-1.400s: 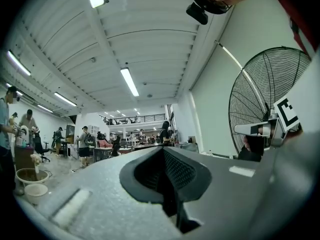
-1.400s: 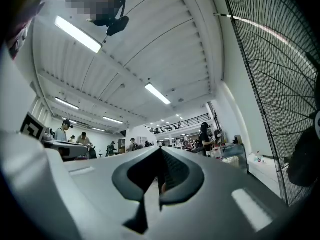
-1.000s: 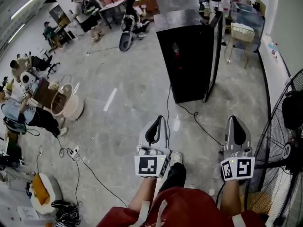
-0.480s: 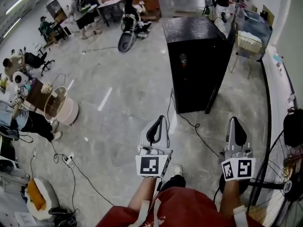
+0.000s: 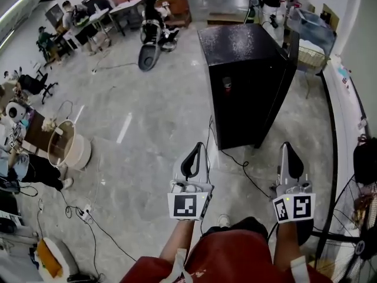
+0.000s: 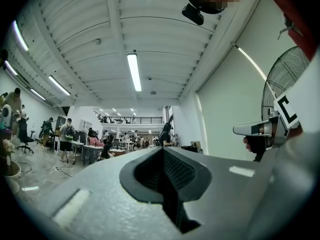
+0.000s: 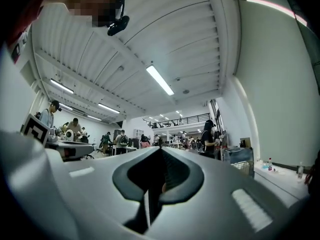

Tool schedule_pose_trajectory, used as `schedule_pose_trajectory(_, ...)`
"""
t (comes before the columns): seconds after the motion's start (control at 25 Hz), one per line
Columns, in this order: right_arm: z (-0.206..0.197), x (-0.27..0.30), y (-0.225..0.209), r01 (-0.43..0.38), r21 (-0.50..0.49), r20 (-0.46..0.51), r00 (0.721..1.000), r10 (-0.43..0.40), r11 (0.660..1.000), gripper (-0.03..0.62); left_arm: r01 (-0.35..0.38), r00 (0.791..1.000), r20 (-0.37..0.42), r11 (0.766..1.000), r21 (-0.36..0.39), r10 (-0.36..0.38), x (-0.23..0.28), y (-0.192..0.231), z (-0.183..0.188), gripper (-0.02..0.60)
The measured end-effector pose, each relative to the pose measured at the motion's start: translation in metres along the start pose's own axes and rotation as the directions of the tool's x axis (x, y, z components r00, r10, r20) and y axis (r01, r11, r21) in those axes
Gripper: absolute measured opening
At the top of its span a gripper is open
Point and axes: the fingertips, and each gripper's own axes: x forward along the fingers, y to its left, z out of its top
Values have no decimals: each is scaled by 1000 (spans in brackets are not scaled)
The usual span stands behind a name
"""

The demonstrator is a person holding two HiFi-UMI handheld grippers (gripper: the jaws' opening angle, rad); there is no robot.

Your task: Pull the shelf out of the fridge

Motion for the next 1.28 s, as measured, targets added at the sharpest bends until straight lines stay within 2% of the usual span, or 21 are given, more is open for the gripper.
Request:
schedule_pose_trajectory(0.2,-17,31,-19,15,7,-15,1000,-15,1000,-3,8,1000,-23,1000,-8,-8,36,6,-17,2)
schedule_pose_trajectory(0.4,-35,74,-41,11,29,-20,1000,-10,1000,-3,-5,1000,-21,1000,17,5,80,18,-26,2)
schedule_pose_trajectory(0.76,-54,168,-120,-1,61,-26,1000,3,998,-3,-35,998,-49,998,57,38,191,14,-35,2)
schedule_pose_trajectory(1.04,-86,236,-165,-63,106,-54,996,69,992,-3,-83,994,-63,993,85,89,259,2,-57,2)
schedule_pose_trajectory(1.16,-107,254,-167,-96,115,-61,993,103,989,-3,-109,990,-79,988,110,118,272,3,-75,2)
schedule_pose_trajectory(1.28,-120,268,-164,-125,125,-72,988,135,984,-3,-146,985,-72,983,110,154,279,8,-78,2)
